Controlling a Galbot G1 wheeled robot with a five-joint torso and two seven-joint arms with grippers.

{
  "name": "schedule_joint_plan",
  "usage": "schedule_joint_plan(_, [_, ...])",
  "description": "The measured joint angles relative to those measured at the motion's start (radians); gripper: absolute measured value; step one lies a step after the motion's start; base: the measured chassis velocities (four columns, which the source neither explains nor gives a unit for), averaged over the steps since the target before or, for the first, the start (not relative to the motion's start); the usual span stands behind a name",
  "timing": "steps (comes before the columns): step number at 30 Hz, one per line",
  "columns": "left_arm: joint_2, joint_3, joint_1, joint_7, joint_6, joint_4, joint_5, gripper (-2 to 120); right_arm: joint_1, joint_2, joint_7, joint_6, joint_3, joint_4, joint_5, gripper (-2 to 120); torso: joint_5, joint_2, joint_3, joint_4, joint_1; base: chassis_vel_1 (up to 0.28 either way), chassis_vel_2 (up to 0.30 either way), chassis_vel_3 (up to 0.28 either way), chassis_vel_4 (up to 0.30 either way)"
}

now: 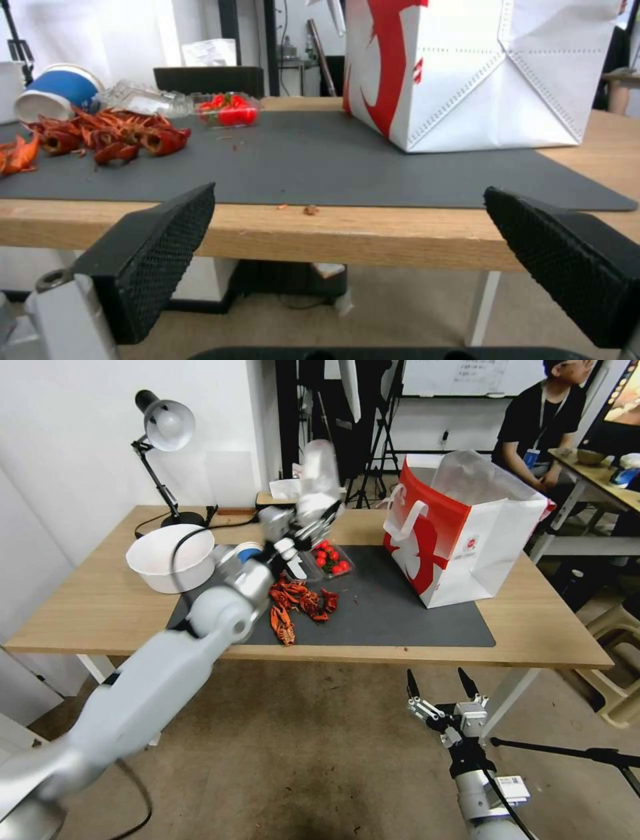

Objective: Pick up the trash from the table and place it into the takeout bag.

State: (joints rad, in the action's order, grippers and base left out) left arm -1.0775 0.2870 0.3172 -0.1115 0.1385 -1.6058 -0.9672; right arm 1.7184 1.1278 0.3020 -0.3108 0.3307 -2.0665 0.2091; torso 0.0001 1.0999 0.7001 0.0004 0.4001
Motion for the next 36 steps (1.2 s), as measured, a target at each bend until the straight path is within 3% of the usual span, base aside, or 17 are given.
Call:
schedule_joint_plan(3, [-0.055, 0.045, -0.069, -0.022, 0.003, 0.054, 0.003, 62, 0.007, 0.006, 0.000, -0.007, 0.003, -0.003, -0.024, 100, 0.0000, 0.000, 0.000, -0.0004, 0.000, 0.000, 0.000, 0.000, 0.000])
schedule_joint_plan(5, [-0.136, 0.103, -0.165, -0.051, 0.014, 0.166, 0.005, 62, 0.018, 0.012, 0.000, -0.009, 0.003, -0.013, -0.030, 100, 0.0003, 0.000, 0.000, -0.0008, 0.000, 0.000, 0.000, 0.000, 0.000])
schedule_joint_plan(6, [-0.136, 0.103, -0.165, -0.051, 0.014, 0.166, 0.005, 62, 0.018, 0.012, 0.000, -0.009, 0.003, -0.013, -0.030, 100, 0.0003, 0.000, 0.000, -0.0008, 0.000, 0.000, 0.000, 0.000, 0.000])
schedule_joint_plan(8, [-0.192, 0.148, -0.245, -0.089, 0.019, 0.267, -0.002, 62, 0.028, 0.015, 0.003, -0.010, 0.004, -0.024, -0.031, 100, 0.0004, 0.000, 0.000, -0.0008, 0.000, 0.000, 0.000, 0.000, 0.000])
schedule_joint_plan(15, [-0.266, 0.242, -0.368, -0.152, 0.033, 0.430, -0.021, 62, 0.031, 0.016, 0.010, 0.002, -0.014, -0.047, -0.031, 100, 0.0002, 0.000, 0.000, -0.0004, 0.000, 0.000, 0.000, 0.000, 0.000])
schedule_joint_plan(17, [-0.310, 0.284, -0.424, -0.163, 0.047, 0.515, -0.030, 57, 0.025, 0.016, 0.015, 0.007, -0.018, -0.041, -0.030, 100, 0.0000, 0.000, 0.000, 0.0001, 0.000, 0.000, 0.000, 0.000, 0.000])
schedule_joint_plan(19, [-0.312, 0.286, -0.426, -0.164, 0.048, 0.519, -0.030, 57, 0.025, 0.016, 0.015, 0.007, -0.018, -0.041, -0.030, 100, -0.0001, 0.000, 0.000, 0.0001, 0.000, 0.000, 0.000, 0.000, 0.000])
schedule_joint_plan(20, [-0.351, 0.315, -0.473, -0.180, 0.059, 0.592, -0.034, 52, 0.023, 0.015, 0.016, 0.011, -0.021, -0.041, -0.028, 100, 0.0002, 0.000, 0.000, -0.0007, 0.000, 0.000, 0.000, 0.000, 0.000])
schedule_joint_plan(22, [-0.387, 0.360, -0.520, -0.203, 0.063, 0.657, -0.042, 49, 0.017, 0.015, 0.017, 0.013, -0.027, -0.037, -0.028, 100, 0.0001, 0.000, 0.000, -0.0005, 0.000, 0.000, 0.000, 0.000, 0.000])
schedule_joint_plan(28, [-0.442, 0.425, -0.567, -0.229, 0.068, 0.722, -0.037, 39, 0.011, 0.024, 0.017, 0.014, -0.032, -0.024, -0.027, 100, 0.0001, 0.000, 0.000, -0.0007, 0.000, 0.000, 0.000, 0.000, 0.000])
schedule_joint_plan(34, [-0.479, 0.440, -0.569, -0.231, 0.067, 0.762, 0.011, 29, 0.011, 0.024, 0.017, 0.013, -0.027, -0.021, -0.025, 100, 0.0000, 0.000, 0.000, -0.0004, 0.000, 0.000, 0.000, 0.000, 0.000])
schedule_joint_plan(36, [-0.482, 0.441, -0.569, -0.231, 0.067, 0.763, 0.015, 33, 0.010, 0.023, 0.017, 0.013, -0.024, -0.021, -0.023, 100, -0.0001, 0.000, 0.000, -0.0004, 0.000, 0.000, 0.000, 0.000, 0.000])
